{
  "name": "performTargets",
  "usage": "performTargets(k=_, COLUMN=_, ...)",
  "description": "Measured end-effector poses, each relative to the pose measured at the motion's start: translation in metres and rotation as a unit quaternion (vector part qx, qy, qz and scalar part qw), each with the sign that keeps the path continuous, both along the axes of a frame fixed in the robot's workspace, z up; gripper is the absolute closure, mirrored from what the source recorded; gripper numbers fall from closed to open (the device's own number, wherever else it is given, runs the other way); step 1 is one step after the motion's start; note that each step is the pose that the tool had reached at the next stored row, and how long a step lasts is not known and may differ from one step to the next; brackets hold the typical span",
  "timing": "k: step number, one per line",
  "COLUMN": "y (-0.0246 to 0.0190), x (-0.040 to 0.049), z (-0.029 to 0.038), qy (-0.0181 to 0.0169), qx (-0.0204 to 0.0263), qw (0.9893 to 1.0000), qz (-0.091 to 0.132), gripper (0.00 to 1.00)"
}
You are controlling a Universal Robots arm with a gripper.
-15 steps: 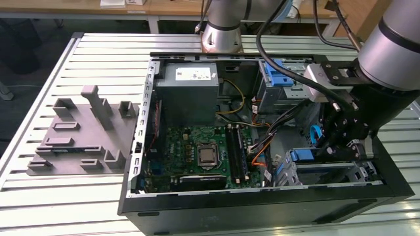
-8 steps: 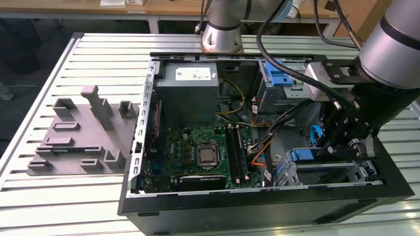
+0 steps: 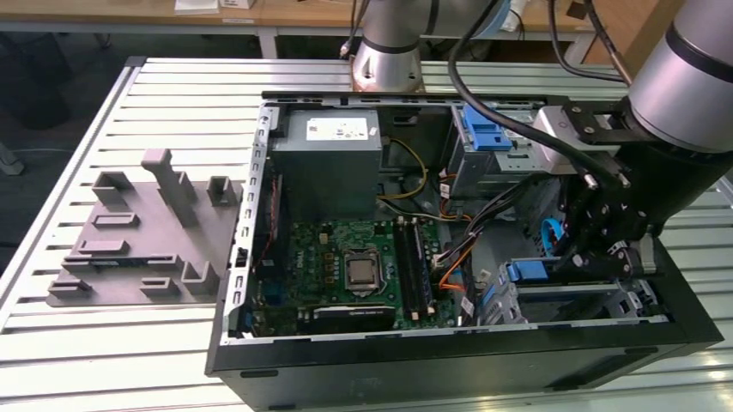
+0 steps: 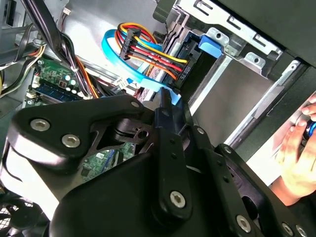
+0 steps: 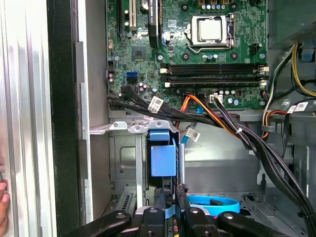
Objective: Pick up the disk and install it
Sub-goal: 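Insert the second disk wire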
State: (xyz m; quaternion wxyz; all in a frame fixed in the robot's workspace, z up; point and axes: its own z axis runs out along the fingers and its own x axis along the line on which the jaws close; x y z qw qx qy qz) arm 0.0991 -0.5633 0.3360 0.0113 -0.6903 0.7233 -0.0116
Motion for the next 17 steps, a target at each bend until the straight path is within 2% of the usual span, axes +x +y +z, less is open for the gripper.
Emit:
performTargets(k=7, y=0.0000, x=0.0000, z=0.0027, qy=0.0000, qx=-0.0001, qw=1.0000, qz=0.000, gripper=0.76)
performTargets(k=17, y=0.0010, x=0.0000, z=0.0134, qy=0.0000, qx=-0.0003, qw=1.0000, qz=0.000, gripper=0.78)
